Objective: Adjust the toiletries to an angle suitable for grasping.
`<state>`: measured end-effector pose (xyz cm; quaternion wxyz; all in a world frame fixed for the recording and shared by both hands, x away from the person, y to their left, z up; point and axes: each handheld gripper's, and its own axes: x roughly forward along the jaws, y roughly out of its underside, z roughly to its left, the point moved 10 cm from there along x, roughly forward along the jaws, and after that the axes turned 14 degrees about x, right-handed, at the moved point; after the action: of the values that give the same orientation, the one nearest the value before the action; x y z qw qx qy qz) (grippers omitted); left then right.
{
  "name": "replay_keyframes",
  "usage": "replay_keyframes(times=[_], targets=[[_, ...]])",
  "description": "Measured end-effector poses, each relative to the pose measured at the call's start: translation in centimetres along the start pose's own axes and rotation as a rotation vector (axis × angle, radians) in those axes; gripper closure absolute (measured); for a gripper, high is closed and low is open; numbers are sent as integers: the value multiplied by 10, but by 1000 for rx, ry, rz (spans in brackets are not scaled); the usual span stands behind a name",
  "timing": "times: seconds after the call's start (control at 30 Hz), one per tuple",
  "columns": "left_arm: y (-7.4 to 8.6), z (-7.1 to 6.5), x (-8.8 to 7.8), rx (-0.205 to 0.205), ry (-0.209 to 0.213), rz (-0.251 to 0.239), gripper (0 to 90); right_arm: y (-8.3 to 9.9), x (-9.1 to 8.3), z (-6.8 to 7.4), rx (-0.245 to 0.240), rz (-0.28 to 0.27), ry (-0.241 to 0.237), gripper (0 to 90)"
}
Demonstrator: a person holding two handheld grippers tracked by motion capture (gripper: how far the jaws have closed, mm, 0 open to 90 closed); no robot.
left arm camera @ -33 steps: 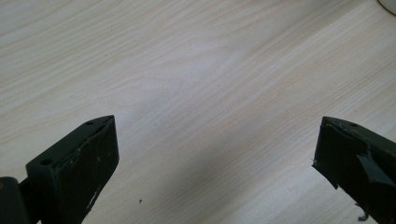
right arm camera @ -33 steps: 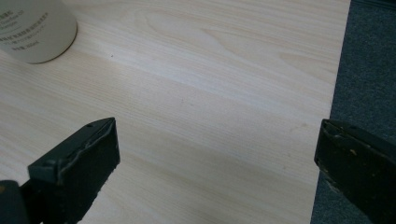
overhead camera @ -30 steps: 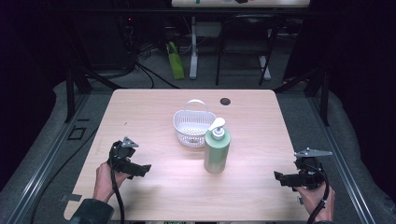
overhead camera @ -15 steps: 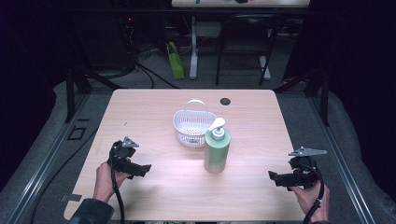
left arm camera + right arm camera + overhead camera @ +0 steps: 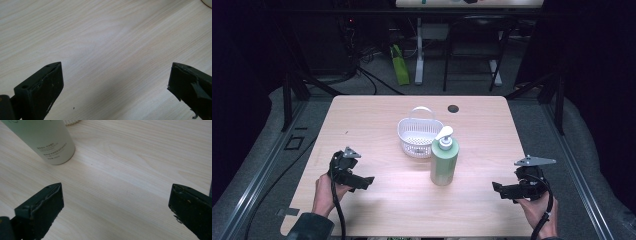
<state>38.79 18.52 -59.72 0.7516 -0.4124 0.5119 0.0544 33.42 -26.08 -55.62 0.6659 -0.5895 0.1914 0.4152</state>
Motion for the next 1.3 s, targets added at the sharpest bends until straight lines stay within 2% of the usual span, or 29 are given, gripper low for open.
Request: replay_keyframes(times=[0.77, 0.87, 1.07, 1.3], targets=[[-1, -1, 1, 1, 6, -7, 0, -22, 5, 47, -59, -40, -90, 0], [-1, -1, 1, -2, 7, -9, 0, -28, 7, 60, -71, -47, -113, 0], [-1, -1, 1, -4, 4, -10, 0, -36, 12, 75, -91, -59, -138, 0], [-1, -2, 1, 2, 9, -5, 0, -42, 14, 85, -99, -68, -153, 0]])
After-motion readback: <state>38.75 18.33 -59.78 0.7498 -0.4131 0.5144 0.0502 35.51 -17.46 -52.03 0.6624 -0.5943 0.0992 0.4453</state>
